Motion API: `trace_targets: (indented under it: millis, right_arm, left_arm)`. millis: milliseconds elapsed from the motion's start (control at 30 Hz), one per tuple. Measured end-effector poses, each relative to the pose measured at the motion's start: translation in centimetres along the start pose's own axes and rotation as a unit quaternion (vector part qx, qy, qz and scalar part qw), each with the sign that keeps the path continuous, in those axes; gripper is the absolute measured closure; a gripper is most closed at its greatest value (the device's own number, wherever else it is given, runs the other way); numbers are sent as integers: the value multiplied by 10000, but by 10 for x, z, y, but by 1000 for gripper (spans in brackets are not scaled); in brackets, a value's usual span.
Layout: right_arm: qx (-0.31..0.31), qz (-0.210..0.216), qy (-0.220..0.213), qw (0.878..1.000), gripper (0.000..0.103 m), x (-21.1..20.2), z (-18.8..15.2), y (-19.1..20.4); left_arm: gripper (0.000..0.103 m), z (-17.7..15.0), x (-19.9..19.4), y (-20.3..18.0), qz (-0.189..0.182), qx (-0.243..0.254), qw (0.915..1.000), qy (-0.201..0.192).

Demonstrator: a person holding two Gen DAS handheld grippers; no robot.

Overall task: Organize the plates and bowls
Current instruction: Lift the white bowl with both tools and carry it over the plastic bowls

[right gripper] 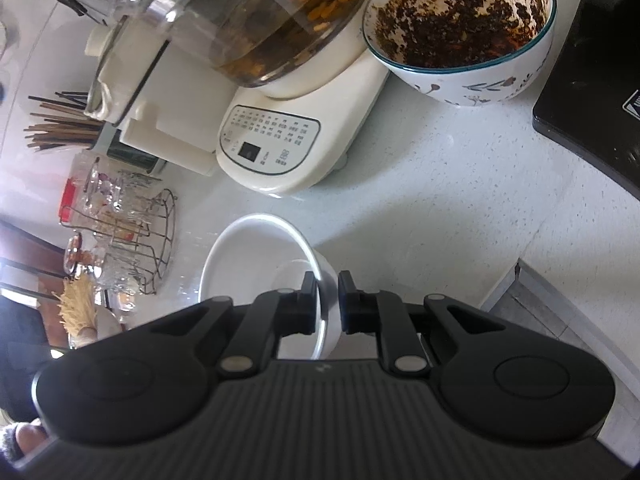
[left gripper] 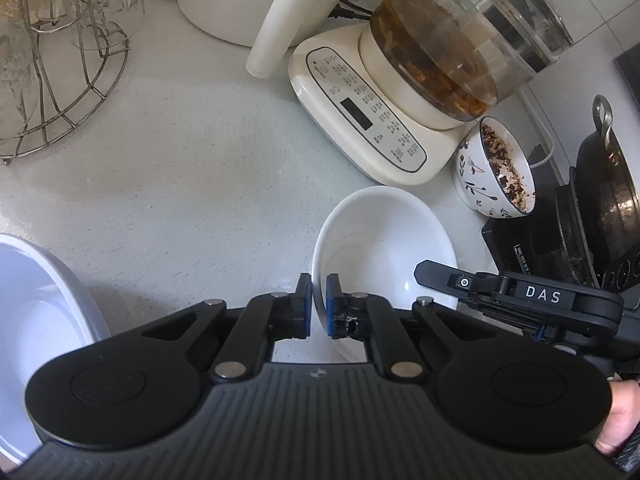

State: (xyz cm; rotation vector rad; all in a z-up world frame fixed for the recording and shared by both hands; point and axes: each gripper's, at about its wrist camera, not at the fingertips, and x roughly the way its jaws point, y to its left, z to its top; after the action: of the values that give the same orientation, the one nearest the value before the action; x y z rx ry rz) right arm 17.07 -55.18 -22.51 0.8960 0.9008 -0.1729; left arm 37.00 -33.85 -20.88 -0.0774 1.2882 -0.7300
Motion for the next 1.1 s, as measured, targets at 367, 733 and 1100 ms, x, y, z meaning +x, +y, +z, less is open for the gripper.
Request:
trace_targets:
  millis: [367,733,1100]
  right_arm:
    - [-235,86,-214,9995,89,-18,-9,27]
    - [-303,77,-375,9988,89,-27,-28,50]
    - [-594,298,-472,9967,89,-31,-44,93]
  left_arm:
    - [95,1,-29,9,-90,-119,9998,-100]
    - [95,-6,-56,22,-104,-95,9998,-120]
    - [95,-19,-107,48,-76,-211,9984,-520]
